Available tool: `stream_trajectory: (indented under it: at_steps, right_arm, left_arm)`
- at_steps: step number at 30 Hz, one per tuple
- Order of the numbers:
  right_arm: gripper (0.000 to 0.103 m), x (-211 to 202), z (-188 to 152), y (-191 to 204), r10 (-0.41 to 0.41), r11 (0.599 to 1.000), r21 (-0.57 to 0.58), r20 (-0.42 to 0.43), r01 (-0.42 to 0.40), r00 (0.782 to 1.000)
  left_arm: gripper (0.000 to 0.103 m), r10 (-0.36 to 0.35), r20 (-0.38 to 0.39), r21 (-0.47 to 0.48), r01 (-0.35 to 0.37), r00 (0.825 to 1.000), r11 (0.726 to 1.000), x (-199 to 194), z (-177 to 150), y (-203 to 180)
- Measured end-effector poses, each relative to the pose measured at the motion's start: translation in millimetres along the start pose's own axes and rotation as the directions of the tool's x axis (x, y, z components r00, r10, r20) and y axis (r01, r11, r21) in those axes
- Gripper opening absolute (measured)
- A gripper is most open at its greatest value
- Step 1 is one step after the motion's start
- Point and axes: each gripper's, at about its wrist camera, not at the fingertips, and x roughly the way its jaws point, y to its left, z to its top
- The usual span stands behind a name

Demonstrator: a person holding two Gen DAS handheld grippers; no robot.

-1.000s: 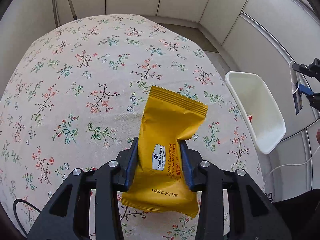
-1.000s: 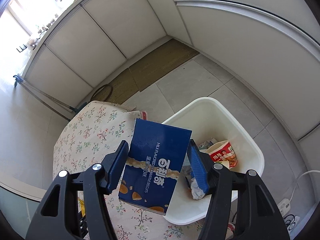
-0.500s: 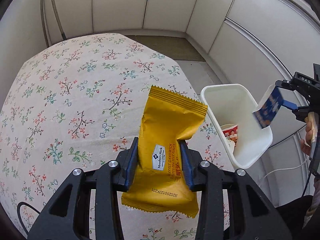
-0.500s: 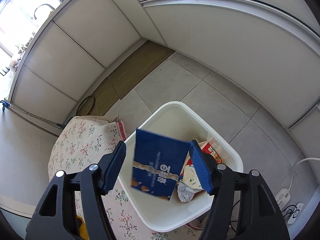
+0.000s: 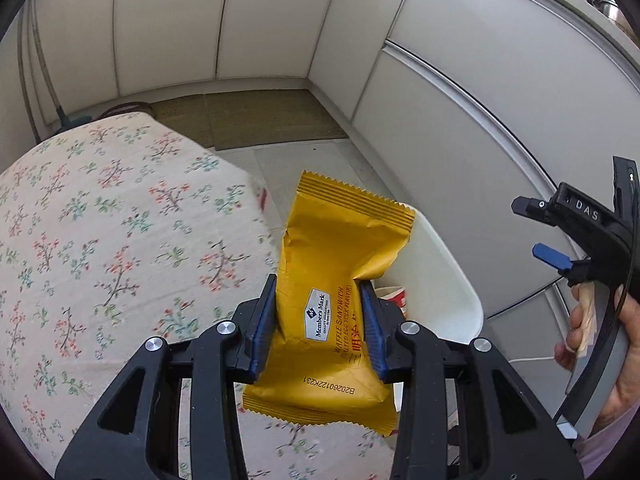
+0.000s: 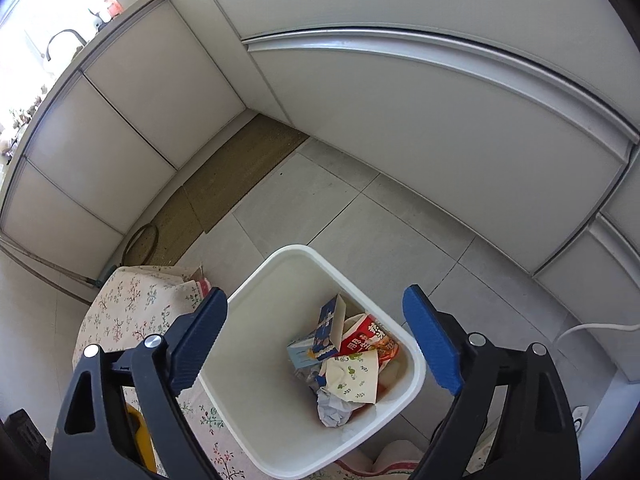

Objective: Collect trash
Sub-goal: 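Lower the yellow wrapper into the bin and open the left tool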

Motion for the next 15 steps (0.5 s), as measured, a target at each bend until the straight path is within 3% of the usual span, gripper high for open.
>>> stream_trajectory:
  at_steps: [9,15]
  right_arm:
    - [0.087,-24.2,12.1,-27.0,-0.048,0.998,0.031,0.081,0.046,0.996]
    - [0.087,-31.5,15.2,-26.5,-0.093,0.996,0.003,0.115,0.093,0.989]
  left_arm:
    - [0.042,-0.06,-0.014,0.045,0.061,0.998,0.997,40.5,37.1,-59.2]
    - [0.064,-0.049,-0.043,0.014,0.05,0.998,0.999,57.3,40.7,-68.3]
